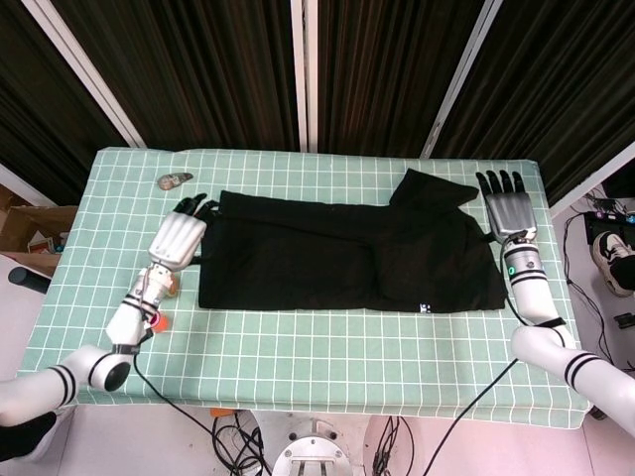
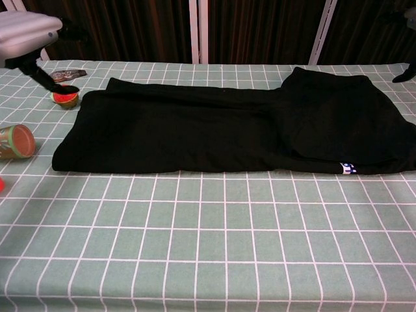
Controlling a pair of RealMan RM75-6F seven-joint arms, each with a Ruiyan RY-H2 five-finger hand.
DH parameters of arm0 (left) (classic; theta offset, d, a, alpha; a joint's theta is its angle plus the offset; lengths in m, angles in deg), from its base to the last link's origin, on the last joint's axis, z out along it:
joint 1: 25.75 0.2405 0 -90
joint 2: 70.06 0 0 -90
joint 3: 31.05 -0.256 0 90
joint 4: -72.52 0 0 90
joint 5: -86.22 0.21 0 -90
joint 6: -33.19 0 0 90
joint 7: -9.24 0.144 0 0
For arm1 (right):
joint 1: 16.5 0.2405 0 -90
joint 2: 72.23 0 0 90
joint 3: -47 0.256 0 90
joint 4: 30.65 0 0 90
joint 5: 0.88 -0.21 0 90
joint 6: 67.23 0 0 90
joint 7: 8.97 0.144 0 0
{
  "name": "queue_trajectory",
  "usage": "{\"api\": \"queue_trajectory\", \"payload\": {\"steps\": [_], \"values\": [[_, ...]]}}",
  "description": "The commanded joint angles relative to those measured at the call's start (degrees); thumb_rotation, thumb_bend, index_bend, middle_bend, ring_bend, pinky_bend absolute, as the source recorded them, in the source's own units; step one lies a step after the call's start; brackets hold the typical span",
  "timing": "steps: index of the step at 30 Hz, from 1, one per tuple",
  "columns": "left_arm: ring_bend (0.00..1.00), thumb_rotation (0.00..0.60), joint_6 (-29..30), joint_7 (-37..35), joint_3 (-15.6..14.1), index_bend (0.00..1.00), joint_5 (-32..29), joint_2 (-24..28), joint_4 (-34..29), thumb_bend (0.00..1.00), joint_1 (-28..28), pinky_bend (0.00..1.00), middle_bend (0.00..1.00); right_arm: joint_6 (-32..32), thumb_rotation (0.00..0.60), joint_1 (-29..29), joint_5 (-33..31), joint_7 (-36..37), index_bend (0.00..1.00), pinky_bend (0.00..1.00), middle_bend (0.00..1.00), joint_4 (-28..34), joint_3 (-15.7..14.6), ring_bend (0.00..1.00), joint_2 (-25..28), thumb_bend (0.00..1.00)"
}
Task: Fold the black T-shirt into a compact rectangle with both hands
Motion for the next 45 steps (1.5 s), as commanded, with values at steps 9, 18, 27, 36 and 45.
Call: {"api": "queue_trajectory", "payload": {"steps": [9, 18, 27, 36, 45], "values": [[0.09, 0.600, 8.03, 6.21, -10.44, 0.37, 7.50, -2.12, -5.06, 0.22, 10.99, 0.19, 0.17, 12.35, 0.600, -12.81, 15.82, 16.27, 0.11, 0.00, 0.14, 22.04, -6.82, 0.00, 18.76, 0.03], [0.09, 0.600, 9.70, 7.98, -9.60, 0.35, 11.13, -10.73, 5.72, 0.20, 11.70, 0.19, 0.17, 17.63, 0.600, -16.88, 19.28, 19.38, 0.14, 0.00, 0.14, 23.78, -9.18, 0.00, 20.32, 0.03], [0.09, 0.600, 9.22, 6.23, -8.26, 0.38, 12.23, -16.80, 16.42, 0.20, 11.46, 0.20, 0.17, 17.72, 0.600, -17.84, 19.14, 20.77, 0.15, 0.00, 0.14, 22.42, -9.90, 0.00, 19.18, 0.05], [0.09, 0.600, 8.89, 2.07, -8.36, 0.43, 14.21, -20.15, 23.96, 0.24, 11.00, 0.20, 0.19, 18.59, 0.600, -19.35, 20.03, 24.15, 0.18, 0.00, 0.15, 21.32, -10.89, 0.00, 18.24, 0.09], [0.12, 0.600, 10.94, -4.78, -8.66, 0.54, 16.43, -22.83, 29.93, 0.50, 11.17, 0.21, 0.24, 19.89, 0.600, -21.37, 23.93, 27.70, 0.28, 0.00, 0.19, 18.52, -13.98, 0.00, 15.86, 0.22]]}}
